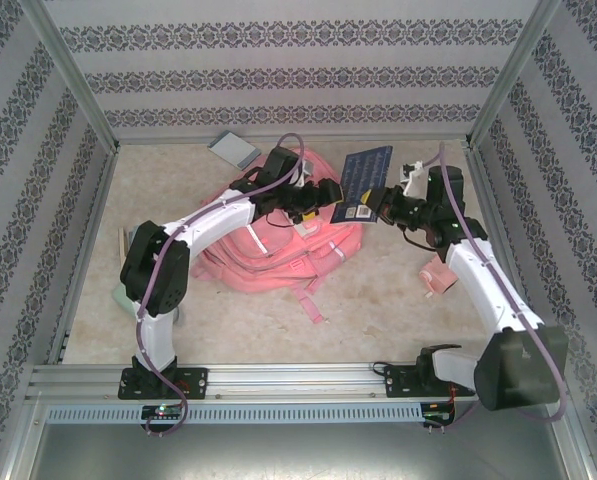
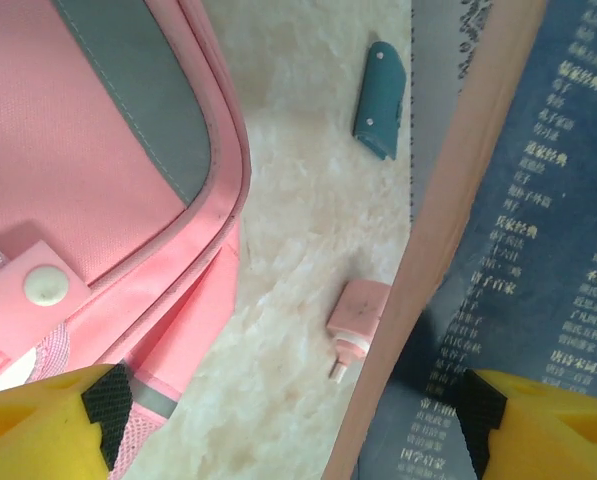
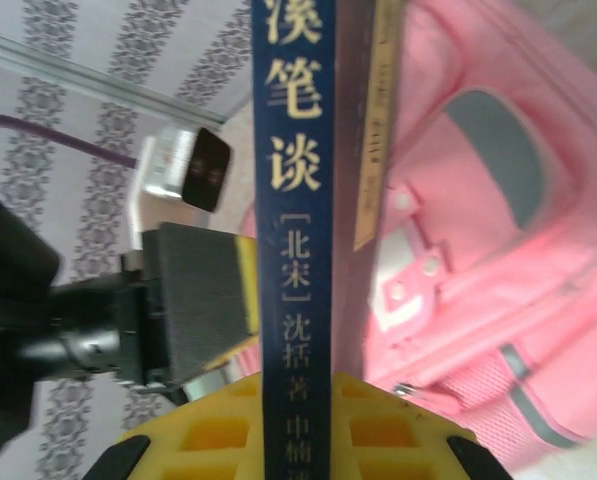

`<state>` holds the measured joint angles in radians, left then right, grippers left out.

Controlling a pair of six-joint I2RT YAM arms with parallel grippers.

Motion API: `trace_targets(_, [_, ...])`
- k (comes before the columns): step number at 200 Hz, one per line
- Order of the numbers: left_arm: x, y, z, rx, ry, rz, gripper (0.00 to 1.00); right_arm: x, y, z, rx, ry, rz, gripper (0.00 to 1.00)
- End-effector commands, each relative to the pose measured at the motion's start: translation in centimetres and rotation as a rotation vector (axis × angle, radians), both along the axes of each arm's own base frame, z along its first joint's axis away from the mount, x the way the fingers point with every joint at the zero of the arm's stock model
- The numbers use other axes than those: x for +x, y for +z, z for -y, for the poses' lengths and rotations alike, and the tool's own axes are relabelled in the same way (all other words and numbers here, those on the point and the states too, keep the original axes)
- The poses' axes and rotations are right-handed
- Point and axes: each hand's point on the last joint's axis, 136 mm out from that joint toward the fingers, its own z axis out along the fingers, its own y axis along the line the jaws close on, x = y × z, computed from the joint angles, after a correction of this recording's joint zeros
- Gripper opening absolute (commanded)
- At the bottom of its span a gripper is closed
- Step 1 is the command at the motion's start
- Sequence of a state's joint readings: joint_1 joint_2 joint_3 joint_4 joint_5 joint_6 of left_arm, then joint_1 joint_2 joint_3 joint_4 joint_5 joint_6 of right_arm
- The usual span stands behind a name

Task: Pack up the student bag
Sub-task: Pass the book.

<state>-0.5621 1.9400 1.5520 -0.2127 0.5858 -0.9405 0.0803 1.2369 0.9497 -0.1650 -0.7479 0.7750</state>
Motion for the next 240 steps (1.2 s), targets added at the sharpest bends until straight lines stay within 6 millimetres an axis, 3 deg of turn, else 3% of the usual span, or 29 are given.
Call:
trace_targets(1, [0.4, 5.5, 0.5, -0.199, -0.008, 0.067, 0.86, 1.3, 4.8, -1.6, 0.136, 0.095, 0.122, 0.00])
trace_targets(95, [1.2, 9.7, 0.6, -0.450, -0.028, 0.104, 0.72, 2.8, 4.4, -2.4, 0.188, 0.139, 0.106, 0.00])
trace_targets(154, [1.4, 10.3, -1.4, -0.467, 0.021, 0.121, 0.29, 3.6, 2.3, -2.5, 0.173, 0.148, 0.061, 0.00])
trace_targets(177, [1.3, 10.1, -2.2, -0.444, 0.034, 0.130, 0.29, 3.7, 2.1, -2.6, 0.173, 0.157, 0.060, 0.00])
trace_targets(191, [1.1, 9.9, -2.4, -0.428, 0.033, 0.138, 0.47, 3.9, 2.3, -2.7, 0.178, 0.159, 0.064, 0.00])
trace_targets(211, [1.1, 9.9, -2.5, -0.416, 0.023, 0.155, 0.51, 4.0, 2.6, -3.0, 0.193, 0.172, 0.066, 0.00])
trace_targets(240, [1.2, 10.4, -2.3, -0.432, 0.005, 0.170, 0.39, 3.8, 2.8, -3.5, 0.187, 0.188, 0.064, 0.00])
